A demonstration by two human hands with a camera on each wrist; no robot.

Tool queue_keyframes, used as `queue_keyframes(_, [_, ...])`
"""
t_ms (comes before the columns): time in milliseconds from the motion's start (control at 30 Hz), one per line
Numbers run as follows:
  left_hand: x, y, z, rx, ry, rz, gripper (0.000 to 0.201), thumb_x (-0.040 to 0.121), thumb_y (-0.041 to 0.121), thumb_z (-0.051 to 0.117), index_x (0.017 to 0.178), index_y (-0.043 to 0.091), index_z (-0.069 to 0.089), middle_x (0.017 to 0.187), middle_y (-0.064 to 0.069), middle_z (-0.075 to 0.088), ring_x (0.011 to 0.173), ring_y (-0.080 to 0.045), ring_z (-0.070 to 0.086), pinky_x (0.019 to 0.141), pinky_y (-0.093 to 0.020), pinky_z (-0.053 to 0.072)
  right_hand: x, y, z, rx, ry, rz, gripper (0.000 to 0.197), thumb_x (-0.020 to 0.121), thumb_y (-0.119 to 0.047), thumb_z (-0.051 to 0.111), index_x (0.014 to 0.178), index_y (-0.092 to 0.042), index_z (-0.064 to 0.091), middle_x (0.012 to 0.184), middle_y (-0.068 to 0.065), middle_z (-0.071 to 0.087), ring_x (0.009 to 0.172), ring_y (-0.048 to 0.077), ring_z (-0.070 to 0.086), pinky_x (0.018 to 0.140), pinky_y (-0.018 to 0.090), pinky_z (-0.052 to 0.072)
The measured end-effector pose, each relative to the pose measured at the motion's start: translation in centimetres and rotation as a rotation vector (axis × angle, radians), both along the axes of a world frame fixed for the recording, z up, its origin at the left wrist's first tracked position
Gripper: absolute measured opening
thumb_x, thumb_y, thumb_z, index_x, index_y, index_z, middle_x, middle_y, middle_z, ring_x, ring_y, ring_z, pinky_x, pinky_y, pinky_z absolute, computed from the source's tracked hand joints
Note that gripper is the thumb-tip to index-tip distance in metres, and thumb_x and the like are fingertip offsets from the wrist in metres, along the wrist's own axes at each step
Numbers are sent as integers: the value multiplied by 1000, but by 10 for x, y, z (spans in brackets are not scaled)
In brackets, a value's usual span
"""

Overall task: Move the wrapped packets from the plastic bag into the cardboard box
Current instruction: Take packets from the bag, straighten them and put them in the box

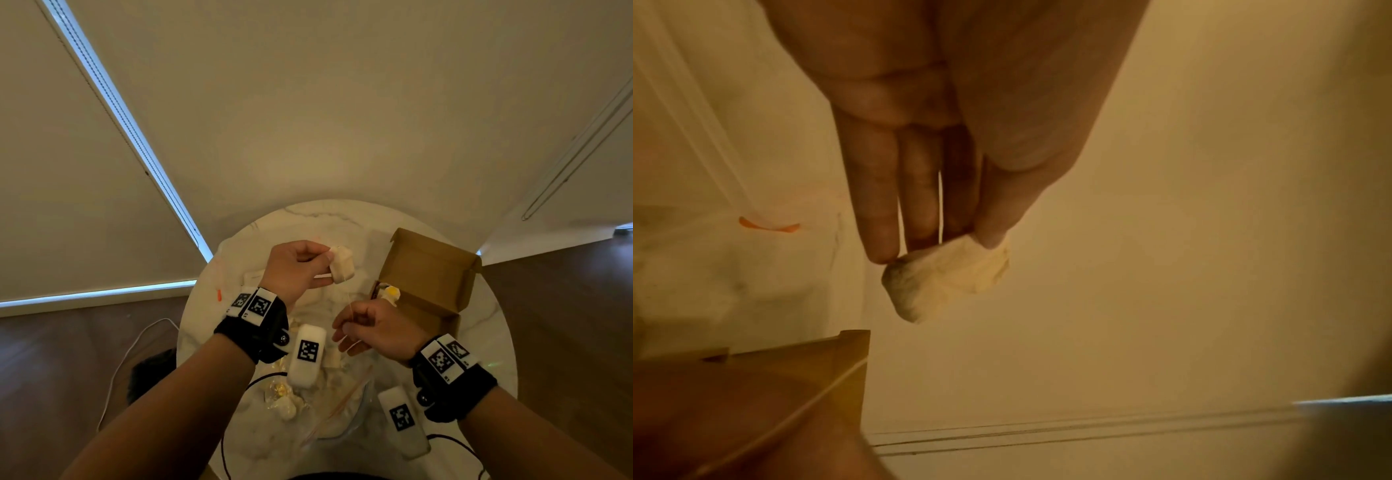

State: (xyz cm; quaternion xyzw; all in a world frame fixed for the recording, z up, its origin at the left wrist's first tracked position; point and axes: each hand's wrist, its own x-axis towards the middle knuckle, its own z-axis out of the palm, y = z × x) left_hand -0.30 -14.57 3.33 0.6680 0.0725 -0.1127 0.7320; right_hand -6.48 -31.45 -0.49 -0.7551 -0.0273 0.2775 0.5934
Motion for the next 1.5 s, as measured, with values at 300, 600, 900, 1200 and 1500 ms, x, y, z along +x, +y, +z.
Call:
queue_keyframes(300, [0, 3, 10, -30, 17, -14, 4, 88, 2, 66, 84, 4, 67, 85, -18, 70, 75, -28, 70, 70, -41, 61, -4, -2, -9, 117, 49, -169, 12, 90, 11, 56, 97, 2, 56, 93, 29, 70, 83, 36, 72, 67, 33, 60])
queue_keyframes(600, [-11, 7, 17, 15, -8, -101, 3, 88, 3, 67, 88, 0, 67, 84, -20, 70, 72, -29, 69, 64, -38, 60, 17, -17, -7, -127, -91, -316, 4, 83, -6, 72, 85, -9, 74, 72, 12, 69, 58, 16, 60, 52, 20, 52])
queue_keyframes(900, [-24, 8, 3, 73, 4, -156, 2, 86, 3, 70, 84, 4, 70, 81, -20, 73, 71, -30, 70, 67, -43, 60, 32, -16, 23, 68, -132, -405, 11, 91, -2, 60, 92, 1, 71, 75, 7, 73, 63, 10, 71, 57, 16, 53])
queue_keyframes(1200, [-28, 3, -4, 127, 25, -170, 3, 87, 5, 69, 85, 2, 70, 82, -15, 74, 71, -26, 71, 66, -38, 60, 39, -4, 43, 90, -344, -439, 15, 83, -5, 72, 98, -6, 71, 79, 15, 75, 70, 21, 71, 62, 21, 55])
queue_keyframes(1500, [-28, -2, -2, 115, 26, -146, 11, 88, 6, 68, 92, -5, 68, 78, -13, 72, 67, -20, 69, 62, -34, 59, 33, -2, 60, -49, -526, -249, 4, 80, -7, 74, 82, -10, 77, 71, 8, 72, 65, 13, 66, 64, 21, 53])
